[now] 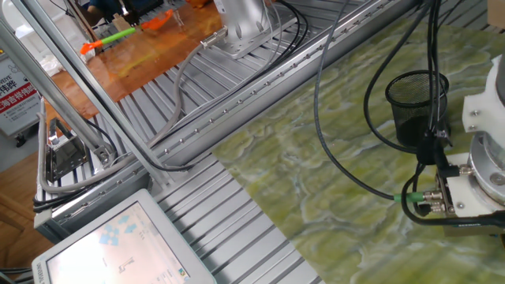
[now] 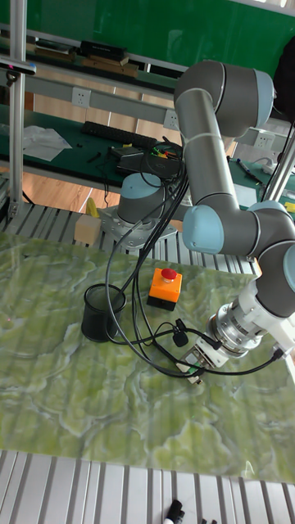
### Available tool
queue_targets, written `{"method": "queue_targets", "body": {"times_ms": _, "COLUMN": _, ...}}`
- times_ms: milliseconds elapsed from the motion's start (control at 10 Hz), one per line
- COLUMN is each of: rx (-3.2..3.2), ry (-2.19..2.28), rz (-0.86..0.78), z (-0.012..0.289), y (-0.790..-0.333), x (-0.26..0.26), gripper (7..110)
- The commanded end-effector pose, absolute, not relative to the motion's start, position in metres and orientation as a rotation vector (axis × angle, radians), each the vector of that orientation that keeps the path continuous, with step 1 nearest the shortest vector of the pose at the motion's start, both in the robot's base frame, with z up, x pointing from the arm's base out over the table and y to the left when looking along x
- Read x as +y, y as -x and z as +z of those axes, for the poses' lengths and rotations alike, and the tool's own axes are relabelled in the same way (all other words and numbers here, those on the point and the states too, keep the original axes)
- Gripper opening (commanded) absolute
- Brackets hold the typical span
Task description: Put the pen into the pen holder
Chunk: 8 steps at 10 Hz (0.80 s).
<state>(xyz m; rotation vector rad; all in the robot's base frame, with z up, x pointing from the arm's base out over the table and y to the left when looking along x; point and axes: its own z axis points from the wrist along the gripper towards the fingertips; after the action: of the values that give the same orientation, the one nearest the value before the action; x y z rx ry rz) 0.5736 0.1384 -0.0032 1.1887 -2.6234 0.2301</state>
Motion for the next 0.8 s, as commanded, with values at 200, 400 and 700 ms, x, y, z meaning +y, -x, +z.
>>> {"method": "queue_targets", "body": {"times_ms": 200, "rx": -2.610, "ry": -1.192, "rz": 0.200, "z": -0.003, "y": -0.568, "x": 0.144, "gripper": 22}}
{"method": "queue_targets", "body": {"times_ms": 400, "rx": -2.597, "ry": -1.187, "rz": 0.206, "z": -0.004, "y": -0.566, "x": 0.142, "gripper": 22}}
{"method": "queue_targets", "body": {"times_ms": 700, "rx": -2.566, "ry": -1.148, "rz": 0.254, "z": -0.001, "y": -0.560, "x": 0.131, "gripper": 22}}
